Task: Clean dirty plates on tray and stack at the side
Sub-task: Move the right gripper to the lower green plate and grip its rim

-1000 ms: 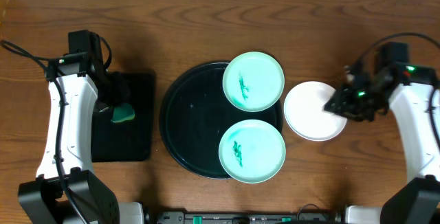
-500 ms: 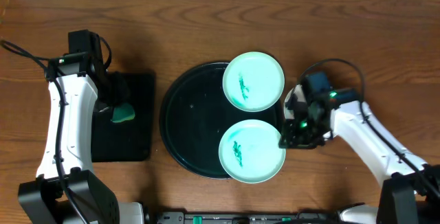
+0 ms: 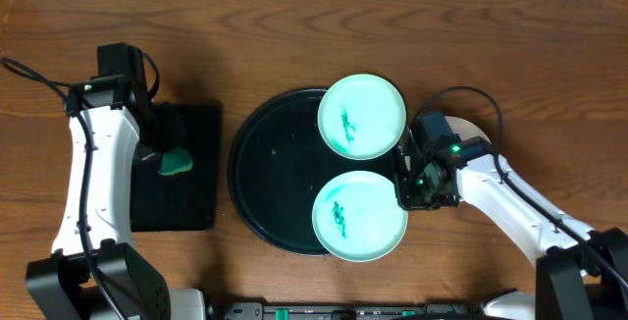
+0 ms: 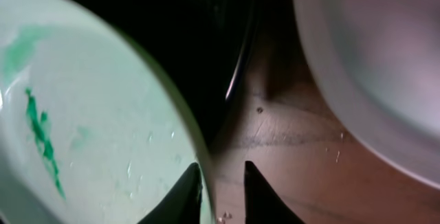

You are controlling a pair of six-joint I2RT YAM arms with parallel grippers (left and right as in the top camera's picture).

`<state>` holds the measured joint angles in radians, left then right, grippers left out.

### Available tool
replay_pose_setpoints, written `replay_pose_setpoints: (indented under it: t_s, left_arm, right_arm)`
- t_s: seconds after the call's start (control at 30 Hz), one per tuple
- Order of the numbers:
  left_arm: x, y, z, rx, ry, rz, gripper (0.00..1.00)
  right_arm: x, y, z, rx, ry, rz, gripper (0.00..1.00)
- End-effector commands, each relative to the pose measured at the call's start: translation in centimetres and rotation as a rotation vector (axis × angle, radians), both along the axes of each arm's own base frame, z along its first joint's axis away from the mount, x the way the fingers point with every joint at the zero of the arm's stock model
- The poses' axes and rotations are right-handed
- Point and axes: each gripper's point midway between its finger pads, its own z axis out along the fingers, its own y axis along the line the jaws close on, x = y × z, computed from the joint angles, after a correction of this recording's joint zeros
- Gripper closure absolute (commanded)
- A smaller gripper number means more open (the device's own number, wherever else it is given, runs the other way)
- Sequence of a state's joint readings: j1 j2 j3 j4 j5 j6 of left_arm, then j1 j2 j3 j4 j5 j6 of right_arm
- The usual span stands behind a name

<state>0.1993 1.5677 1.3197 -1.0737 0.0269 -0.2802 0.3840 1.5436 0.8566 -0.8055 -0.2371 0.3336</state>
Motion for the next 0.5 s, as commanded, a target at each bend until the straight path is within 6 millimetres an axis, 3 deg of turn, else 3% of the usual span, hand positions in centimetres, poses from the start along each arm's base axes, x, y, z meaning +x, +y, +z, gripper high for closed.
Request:
replay_pose_setpoints:
  t_s: [0.0,0.07,0.17,0.47]
  left_arm:
    - [0.2,0.1,0.1,0.004,0.001,-0.016,0.93]
    - [0.2,0.1,0.1,0.004,0.001,-0.016,0.92]
    - [0.2,0.1,0.1,0.004,0.001,-0.016,0.93]
    - [0.2,0.1,0.1,0.003,0.002,-0.016,0.93]
  right_arm:
    - [-0.3,-0.4,-1.2,-0.034,0.03,-0.026,0.88]
    - [-0.4,-0.4,-1.2,-0.032,0.032,-0.026,0.98]
    - [-0.2,0.1,-0.5,-0.012,0.036,-0.019,0.99]
    - [4.2,6.9,7.3,0.144,-0.145,0.137,0.99]
